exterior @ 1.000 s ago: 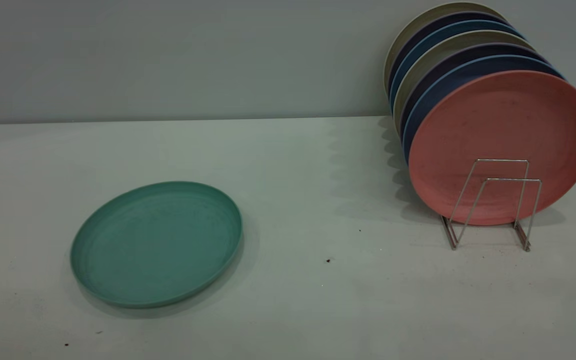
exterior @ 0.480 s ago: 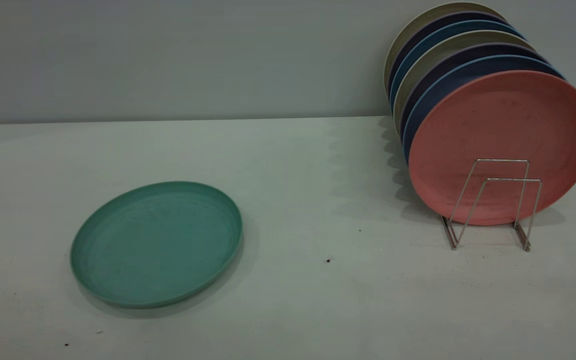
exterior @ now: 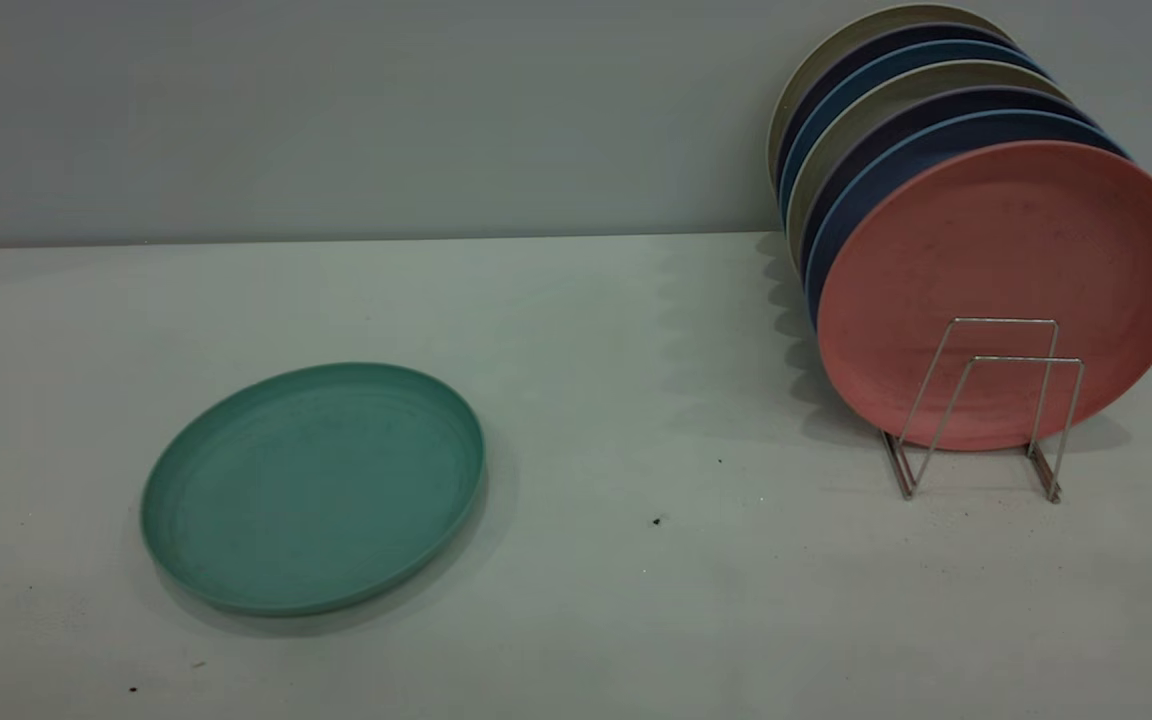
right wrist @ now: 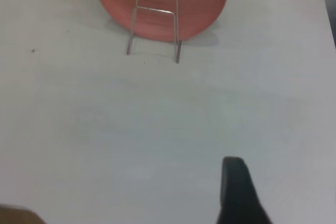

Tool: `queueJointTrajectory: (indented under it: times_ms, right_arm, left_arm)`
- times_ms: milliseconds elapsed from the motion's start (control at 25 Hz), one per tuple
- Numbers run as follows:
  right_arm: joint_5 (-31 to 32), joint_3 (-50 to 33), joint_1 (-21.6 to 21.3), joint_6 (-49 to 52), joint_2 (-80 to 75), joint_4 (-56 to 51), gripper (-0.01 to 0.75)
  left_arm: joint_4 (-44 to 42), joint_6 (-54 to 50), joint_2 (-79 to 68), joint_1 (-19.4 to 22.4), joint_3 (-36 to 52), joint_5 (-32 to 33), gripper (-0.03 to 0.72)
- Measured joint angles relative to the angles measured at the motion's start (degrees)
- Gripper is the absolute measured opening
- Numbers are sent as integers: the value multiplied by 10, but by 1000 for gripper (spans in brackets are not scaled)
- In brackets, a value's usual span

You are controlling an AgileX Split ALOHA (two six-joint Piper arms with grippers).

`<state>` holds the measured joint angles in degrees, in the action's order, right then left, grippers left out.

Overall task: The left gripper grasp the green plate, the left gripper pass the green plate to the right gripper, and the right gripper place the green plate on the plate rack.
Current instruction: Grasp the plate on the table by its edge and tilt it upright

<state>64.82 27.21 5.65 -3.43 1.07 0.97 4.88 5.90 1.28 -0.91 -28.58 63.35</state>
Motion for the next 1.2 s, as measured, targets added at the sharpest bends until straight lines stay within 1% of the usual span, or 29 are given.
queueJointTrajectory:
  times_ms: [80, 160, 320, 440, 520, 640, 800, 920, 1040, 1120, 1200]
  right_arm:
    - [-13, 9, 0, -7, -1, -6, 438]
    - [-39, 20, 0, -17, -15, -21, 435]
    - [-97, 42, 0, -33, -72, -52, 434]
    - [-128, 51, 0, -55, -124, -76, 432]
    - [-146, 51, 0, -72, -159, -95, 432]
    - [-178, 51, 0, -92, -213, -122, 432]
    - [-223, 51, 0, -116, -276, -157, 432]
    - [-243, 51, 0, -135, -328, -174, 432]
    - [-256, 51, 0, -144, -370, -181, 432]
    - [-264, 51, 0, -145, -394, -183, 432]
    - [-273, 51, 0, -145, -412, -183, 432]
  left_arm:
    - [15, 20, -8, 0, -5, -7, 567]
    - [31, 34, -34, 0, -10, -21, 566]
    - [66, 39, -123, 0, -24, -86, 566]
    - [104, 56, -216, 0, -36, -125, 566]
    - [148, 92, -278, 0, -41, -145, 566]
    - [239, 166, -378, 0, -44, -171, 566]
    - [379, 279, -503, 0, -44, -217, 566]
    - [486, 377, -605, 0, -46, -254, 566]
    - [555, 448, -695, 0, -65, -278, 566]
    - [575, 470, -752, 4, -89, -286, 566]
    - [585, 476, -811, 19, -116, -286, 566]
